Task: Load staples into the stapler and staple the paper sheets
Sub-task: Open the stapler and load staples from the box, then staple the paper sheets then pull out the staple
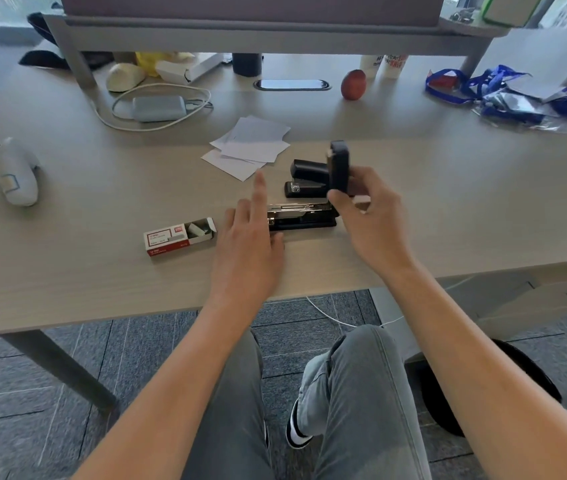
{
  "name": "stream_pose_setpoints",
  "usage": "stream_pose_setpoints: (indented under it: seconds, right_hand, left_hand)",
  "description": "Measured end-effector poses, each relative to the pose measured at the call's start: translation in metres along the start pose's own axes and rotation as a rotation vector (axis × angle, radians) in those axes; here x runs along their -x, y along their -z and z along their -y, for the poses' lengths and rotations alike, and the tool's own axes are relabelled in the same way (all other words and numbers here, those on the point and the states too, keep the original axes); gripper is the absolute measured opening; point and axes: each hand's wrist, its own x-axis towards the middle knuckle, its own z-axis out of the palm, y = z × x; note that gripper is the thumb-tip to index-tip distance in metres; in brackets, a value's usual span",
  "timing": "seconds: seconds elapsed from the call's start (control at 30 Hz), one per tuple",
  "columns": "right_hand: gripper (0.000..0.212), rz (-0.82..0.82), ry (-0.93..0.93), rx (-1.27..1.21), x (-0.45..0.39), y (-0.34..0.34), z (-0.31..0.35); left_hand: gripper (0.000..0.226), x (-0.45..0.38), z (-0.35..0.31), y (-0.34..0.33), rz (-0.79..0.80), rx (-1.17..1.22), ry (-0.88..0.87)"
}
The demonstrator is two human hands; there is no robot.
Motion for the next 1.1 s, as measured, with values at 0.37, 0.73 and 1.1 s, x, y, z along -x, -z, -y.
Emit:
stream_pose_setpoints:
  seconds: [0.37,0.73,1.1]
  right_hand:
    - [0.041,0.199,0.239,0.297,-0.002,-0.022,-0.015]
    - [0.040,0.162,0.269,0.344,-0.016,-0.031,-0.025]
    - [0.041,0.144,0.229,0.338,-0.045,-0.033,-0.042]
  left_hand:
    - [0.076,0.001,0.005,-0.002,0.012,-0.089,-0.090]
    - [0.075,-0.025,0.005,0.005,0.135,-0.031,-0.055]
    - [0.046,-0.166,0.033,-0.001,0.233,-0.127,0.018]
